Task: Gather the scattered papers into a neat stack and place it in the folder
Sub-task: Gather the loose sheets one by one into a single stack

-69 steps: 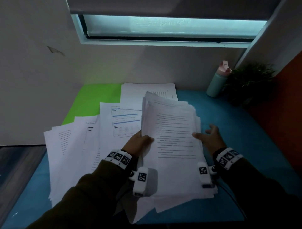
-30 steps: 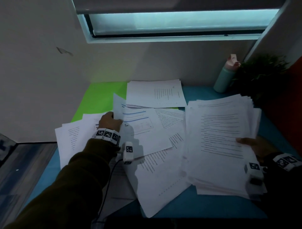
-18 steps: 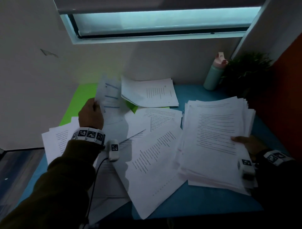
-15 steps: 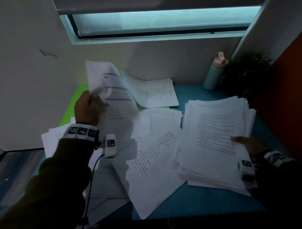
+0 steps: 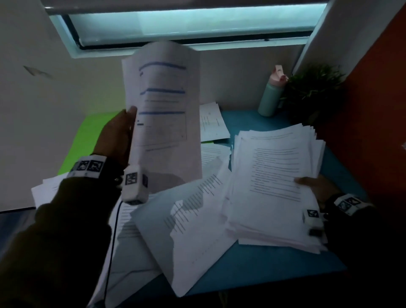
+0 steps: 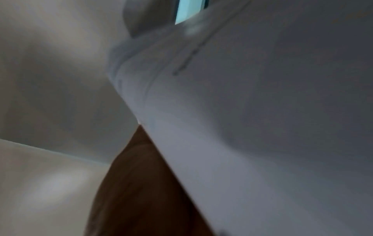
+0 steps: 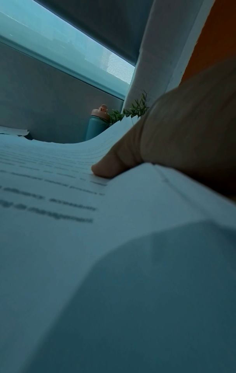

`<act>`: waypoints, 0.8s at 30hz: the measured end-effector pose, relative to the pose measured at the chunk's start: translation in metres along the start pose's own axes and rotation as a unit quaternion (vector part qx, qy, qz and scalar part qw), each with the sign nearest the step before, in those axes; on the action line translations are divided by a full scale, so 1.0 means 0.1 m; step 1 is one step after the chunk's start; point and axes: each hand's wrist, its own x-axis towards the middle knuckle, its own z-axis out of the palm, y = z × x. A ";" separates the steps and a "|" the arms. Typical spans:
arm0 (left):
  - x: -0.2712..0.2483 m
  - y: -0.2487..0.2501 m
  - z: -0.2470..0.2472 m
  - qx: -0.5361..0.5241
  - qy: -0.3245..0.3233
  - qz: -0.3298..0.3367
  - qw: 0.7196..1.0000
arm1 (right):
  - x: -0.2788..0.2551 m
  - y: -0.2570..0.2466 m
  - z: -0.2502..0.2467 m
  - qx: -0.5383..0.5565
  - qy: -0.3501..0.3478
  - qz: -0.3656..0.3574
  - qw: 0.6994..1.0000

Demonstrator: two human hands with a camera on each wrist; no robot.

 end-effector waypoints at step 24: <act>0.26 -0.32 0.90 0.226 -0.136 0.099 0.959 | 0.00 0.07 0.01 0.018 0.025 -0.020 0.999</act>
